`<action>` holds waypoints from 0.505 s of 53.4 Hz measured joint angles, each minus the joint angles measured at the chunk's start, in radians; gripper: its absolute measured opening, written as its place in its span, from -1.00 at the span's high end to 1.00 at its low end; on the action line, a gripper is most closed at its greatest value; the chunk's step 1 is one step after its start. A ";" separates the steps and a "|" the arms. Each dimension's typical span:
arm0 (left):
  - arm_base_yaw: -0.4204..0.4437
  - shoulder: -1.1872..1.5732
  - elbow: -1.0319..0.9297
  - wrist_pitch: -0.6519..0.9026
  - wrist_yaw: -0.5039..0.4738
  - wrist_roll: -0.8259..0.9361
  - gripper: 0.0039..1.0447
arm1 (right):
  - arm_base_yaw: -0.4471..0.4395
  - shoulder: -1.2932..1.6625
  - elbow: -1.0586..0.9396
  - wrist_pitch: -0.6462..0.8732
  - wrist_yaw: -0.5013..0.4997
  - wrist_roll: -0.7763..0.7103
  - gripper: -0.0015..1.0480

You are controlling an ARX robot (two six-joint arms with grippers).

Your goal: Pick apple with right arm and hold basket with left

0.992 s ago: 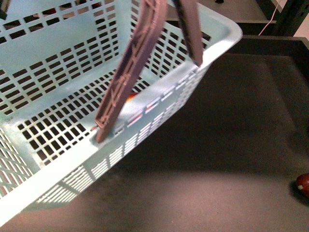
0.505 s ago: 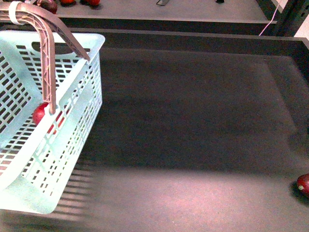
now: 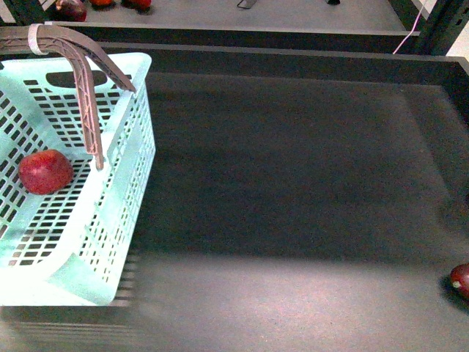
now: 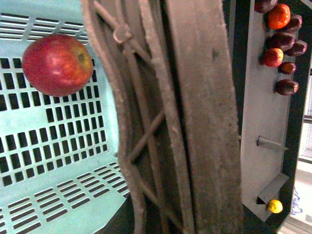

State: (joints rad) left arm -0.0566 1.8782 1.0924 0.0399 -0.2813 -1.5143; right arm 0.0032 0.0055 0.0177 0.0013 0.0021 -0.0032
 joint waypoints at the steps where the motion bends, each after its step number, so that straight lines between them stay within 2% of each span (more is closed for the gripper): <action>1: -0.001 0.002 0.000 -0.003 -0.001 -0.001 0.72 | 0.000 0.000 0.000 0.000 0.000 0.000 -0.83; 11: -0.018 0.002 -0.014 -0.017 -0.008 0.002 0.70 | 0.000 0.000 0.000 0.000 0.000 0.000 -0.83; 16: -0.029 -0.005 -0.040 -0.031 -0.003 0.002 0.35 | 0.000 0.000 0.000 0.000 0.000 0.000 -0.83; 21: -0.037 -0.018 -0.052 -0.034 0.000 0.002 0.11 | 0.000 0.000 0.000 0.000 0.000 0.000 -0.83; 27: -0.040 -0.066 -0.066 -0.053 -0.002 0.002 -0.30 | 0.000 0.000 0.000 0.000 0.000 0.000 -0.83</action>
State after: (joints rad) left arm -0.0971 1.8126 1.0260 -0.0132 -0.2836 -1.5127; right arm 0.0032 0.0055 0.0174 0.0013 0.0021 -0.0032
